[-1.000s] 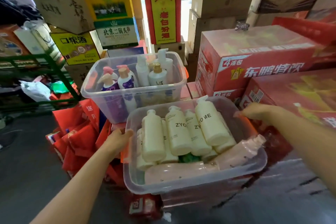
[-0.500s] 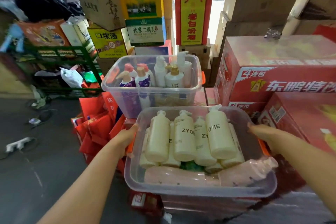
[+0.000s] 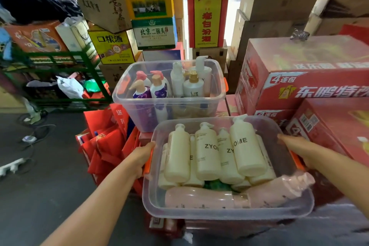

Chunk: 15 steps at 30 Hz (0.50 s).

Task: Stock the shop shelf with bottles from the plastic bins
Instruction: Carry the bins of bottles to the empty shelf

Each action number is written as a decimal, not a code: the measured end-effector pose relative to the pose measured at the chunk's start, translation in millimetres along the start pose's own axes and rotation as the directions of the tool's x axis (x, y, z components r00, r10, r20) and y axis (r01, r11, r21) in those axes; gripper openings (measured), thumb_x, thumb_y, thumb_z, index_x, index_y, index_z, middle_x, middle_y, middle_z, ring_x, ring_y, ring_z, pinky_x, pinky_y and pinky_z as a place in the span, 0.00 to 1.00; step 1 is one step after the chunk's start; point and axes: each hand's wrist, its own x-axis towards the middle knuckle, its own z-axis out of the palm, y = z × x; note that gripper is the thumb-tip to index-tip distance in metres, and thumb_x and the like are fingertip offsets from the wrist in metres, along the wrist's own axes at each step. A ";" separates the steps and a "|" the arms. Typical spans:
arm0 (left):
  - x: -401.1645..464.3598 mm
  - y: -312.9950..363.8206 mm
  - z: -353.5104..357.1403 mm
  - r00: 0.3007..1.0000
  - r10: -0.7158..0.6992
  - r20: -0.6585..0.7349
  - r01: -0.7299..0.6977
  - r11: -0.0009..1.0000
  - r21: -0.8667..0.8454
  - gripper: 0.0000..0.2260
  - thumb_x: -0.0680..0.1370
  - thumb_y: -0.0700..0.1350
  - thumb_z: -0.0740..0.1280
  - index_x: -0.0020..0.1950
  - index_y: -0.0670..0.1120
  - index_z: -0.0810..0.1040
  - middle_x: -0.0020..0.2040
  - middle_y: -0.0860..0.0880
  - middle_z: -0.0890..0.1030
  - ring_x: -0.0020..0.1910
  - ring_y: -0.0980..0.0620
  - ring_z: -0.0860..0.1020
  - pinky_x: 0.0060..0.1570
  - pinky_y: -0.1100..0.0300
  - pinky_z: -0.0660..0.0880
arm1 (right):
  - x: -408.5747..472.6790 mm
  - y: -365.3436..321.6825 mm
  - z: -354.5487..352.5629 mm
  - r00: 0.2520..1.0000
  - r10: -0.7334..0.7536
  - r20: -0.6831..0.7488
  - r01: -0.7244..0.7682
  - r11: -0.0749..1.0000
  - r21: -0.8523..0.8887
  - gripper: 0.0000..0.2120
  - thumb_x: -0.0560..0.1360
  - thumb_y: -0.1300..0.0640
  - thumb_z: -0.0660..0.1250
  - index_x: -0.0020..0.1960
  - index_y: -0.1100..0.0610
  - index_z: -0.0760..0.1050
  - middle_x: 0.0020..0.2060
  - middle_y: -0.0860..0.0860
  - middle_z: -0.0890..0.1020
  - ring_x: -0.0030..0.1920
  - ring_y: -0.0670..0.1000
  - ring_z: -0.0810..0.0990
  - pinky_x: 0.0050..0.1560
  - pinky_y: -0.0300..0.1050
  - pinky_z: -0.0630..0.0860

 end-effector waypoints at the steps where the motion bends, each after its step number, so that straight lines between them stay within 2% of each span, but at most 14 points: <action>1: 0.3 -0.3 -2.4 1.000 -0.004 0.005 0.004 1.000 0.006 0.15 0.78 0.56 0.65 0.54 0.45 0.77 0.50 0.40 0.82 0.50 0.40 0.80 0.57 0.44 0.77 | -1.8 1.3 0.4 1.000 0.009 -0.012 -0.010 1.000 -0.009 0.25 0.79 0.46 0.64 0.65 0.65 0.72 0.58 0.62 0.79 0.57 0.62 0.77 0.59 0.56 0.75; 7: 0.1 -7.8 -38.5 0.999 -0.017 0.044 0.018 1.000 -0.013 0.16 0.77 0.55 0.67 0.56 0.43 0.77 0.51 0.40 0.82 0.51 0.40 0.80 0.57 0.43 0.77 | -24.7 0.1 20.5 1.000 0.014 -0.009 -0.014 0.999 -0.037 0.23 0.78 0.46 0.66 0.62 0.64 0.75 0.53 0.63 0.81 0.52 0.62 0.80 0.53 0.55 0.78; 10: -1.9 -14.9 -68.5 0.999 -0.012 0.038 0.013 1.000 -0.024 0.16 0.78 0.55 0.66 0.55 0.43 0.77 0.51 0.40 0.82 0.51 0.40 0.80 0.56 0.44 0.77 | -42.3 -8.3 43.7 1.000 -0.013 -0.011 0.012 0.998 -0.063 0.22 0.78 0.49 0.65 0.61 0.68 0.74 0.48 0.62 0.81 0.42 0.59 0.79 0.38 0.46 0.75; 13: -8.3 -23.7 -108.0 1.000 0.005 0.023 -0.004 0.998 -0.063 0.14 0.78 0.55 0.67 0.54 0.45 0.77 0.50 0.40 0.82 0.51 0.40 0.80 0.56 0.44 0.77 | -59.6 -18.8 74.5 0.998 -0.060 0.012 0.061 0.993 -0.104 0.21 0.79 0.50 0.64 0.61 0.68 0.74 0.45 0.60 0.81 0.36 0.55 0.76 0.30 0.42 0.71; 15: -11.9 -31.7 -136.0 1.000 0.010 -0.002 -0.010 0.996 -0.091 0.14 0.78 0.56 0.66 0.54 0.46 0.77 0.50 0.40 0.82 0.50 0.41 0.80 0.52 0.46 0.78 | -68.4 -30.0 99.4 0.997 -0.076 0.019 0.078 0.990 -0.121 0.21 0.80 0.50 0.63 0.60 0.68 0.74 0.34 0.57 0.76 0.30 0.54 0.72 0.24 0.38 0.69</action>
